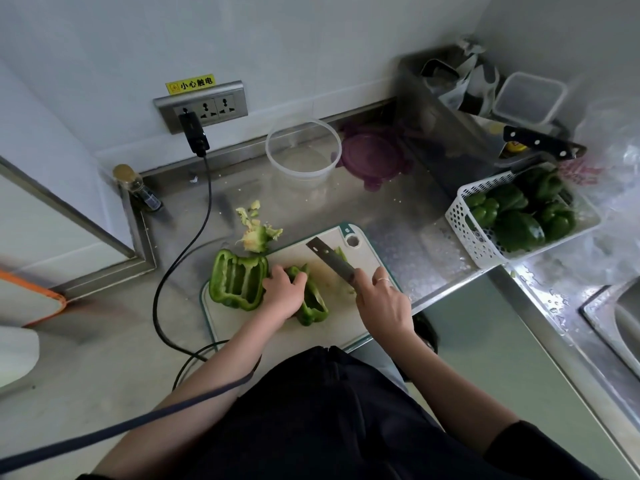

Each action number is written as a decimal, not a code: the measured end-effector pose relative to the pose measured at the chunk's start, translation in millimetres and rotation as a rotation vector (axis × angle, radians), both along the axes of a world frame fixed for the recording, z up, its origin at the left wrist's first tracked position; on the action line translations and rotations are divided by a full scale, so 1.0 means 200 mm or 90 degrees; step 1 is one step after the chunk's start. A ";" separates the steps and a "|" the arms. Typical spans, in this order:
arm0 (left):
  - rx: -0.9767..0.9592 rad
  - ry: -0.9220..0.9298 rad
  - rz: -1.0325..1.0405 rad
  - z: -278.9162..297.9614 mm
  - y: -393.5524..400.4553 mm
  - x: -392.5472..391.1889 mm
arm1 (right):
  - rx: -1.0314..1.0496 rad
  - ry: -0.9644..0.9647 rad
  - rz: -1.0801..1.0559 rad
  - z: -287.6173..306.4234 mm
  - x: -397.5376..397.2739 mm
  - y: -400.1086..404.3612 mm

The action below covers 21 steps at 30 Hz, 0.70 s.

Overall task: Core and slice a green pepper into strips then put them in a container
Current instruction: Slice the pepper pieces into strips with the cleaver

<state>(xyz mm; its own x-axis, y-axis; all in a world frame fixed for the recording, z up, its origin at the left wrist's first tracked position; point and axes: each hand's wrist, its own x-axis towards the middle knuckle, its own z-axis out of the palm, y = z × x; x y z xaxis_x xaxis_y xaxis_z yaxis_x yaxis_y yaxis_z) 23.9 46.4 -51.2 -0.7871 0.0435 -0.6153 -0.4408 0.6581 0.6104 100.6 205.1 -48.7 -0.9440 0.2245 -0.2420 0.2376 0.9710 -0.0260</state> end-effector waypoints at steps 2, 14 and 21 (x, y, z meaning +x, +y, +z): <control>0.003 0.000 -0.003 0.00 -0.01 0.00 | -0.046 0.048 -0.019 -0.01 0.01 0.01; 0.013 -0.011 -0.007 0.01 0.01 -0.01 | -0.287 0.064 -0.192 0.04 -0.03 -0.10; 0.043 -0.016 -0.004 -0.01 -0.01 -0.01 | -0.366 0.029 -0.212 0.01 -0.03 -0.22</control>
